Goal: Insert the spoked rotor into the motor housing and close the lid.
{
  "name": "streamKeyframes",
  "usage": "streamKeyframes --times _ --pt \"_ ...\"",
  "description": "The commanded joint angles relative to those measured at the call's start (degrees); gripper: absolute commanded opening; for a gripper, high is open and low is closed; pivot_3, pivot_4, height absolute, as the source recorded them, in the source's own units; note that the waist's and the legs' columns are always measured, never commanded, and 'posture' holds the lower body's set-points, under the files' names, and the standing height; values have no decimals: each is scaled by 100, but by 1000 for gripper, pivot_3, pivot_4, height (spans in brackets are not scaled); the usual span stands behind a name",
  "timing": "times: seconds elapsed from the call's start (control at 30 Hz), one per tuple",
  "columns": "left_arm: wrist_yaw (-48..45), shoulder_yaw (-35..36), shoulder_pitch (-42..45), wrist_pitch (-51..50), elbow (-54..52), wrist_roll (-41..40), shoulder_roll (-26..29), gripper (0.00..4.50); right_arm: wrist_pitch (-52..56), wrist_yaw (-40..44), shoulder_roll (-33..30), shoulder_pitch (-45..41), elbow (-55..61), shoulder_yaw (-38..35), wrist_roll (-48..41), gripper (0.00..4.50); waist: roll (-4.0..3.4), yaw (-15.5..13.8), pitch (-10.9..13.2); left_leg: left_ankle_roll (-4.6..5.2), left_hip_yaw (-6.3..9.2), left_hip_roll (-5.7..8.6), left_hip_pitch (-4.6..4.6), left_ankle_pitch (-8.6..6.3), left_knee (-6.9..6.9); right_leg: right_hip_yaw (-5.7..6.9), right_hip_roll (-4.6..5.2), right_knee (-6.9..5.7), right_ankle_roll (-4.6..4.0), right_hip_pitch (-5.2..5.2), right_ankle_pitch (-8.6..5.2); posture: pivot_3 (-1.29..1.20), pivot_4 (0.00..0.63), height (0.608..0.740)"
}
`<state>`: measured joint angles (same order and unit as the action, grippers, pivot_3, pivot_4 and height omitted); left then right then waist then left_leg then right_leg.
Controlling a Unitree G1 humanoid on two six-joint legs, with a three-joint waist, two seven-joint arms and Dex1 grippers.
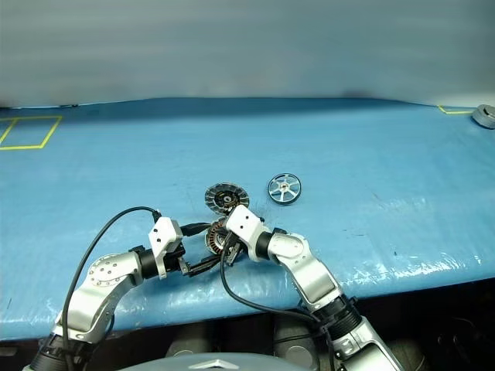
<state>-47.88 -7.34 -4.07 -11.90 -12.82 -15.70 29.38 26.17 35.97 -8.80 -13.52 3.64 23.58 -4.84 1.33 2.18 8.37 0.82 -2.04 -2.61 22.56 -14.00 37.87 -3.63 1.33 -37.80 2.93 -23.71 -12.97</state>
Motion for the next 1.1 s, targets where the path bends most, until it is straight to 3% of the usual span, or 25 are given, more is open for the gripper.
streamKeyframes --times 0.03,0.2,0.43,0.57,0.8,0.97,1.1 --pt "-13 5 40 139 -27 19 -13 4500 555 -417 -19 6 -555 -21 252 23 -1 13 -1 0 0 1 -1 0 -1 0 -2 0 0 0 0 0 150 740" --pt "14 6 35 136 -29 21 -28 4500 234 -306 -402 65 -467 531 677 23 -8 11 -31 -1 3 -3 -28 0 -3 2 3 2 -1 -7 -2 0 150 740" --pt "36 21 24 131 -27 15 -25 4500 -214 159 -542 219 -3 539 414 23 -5 -10 -42 -1 1 -2 -21 -5 -16 0 22 22 1 -12 -4 0 150 740" --pt "42 18 63 121 -21 11 -35 4500 -471 -227 -864 -27 -408 858 1296 23 -6 -4 -43 7 -5 0 7 -10 -29 1 17 28 -1 -11 -3 0 150 740" --pt "46 9 87 127 -14 17 -42 4500 450 -277 -459 148 -517 342 660 23 0 -18 -59 7 7 -5 -11 -10 -27 12 14 28 -6 -15 -9 0 150 740" --pt "62 22 81 110 -21 14 -42 4500 77 266 -831 347 -96 730 625 23 -7 -22 -88 6 7 -4 -19 -11 -30 13 29 63 -5 0 -9 0 150 740" --pt "56 18 92 97 -14 10 -38 4500 -298 113 -804 344 -173 633 718 23 18 -7 -104 14 6 -3 -10 -17 -50 18 30 89 -4 -1 -7 0 150 740"
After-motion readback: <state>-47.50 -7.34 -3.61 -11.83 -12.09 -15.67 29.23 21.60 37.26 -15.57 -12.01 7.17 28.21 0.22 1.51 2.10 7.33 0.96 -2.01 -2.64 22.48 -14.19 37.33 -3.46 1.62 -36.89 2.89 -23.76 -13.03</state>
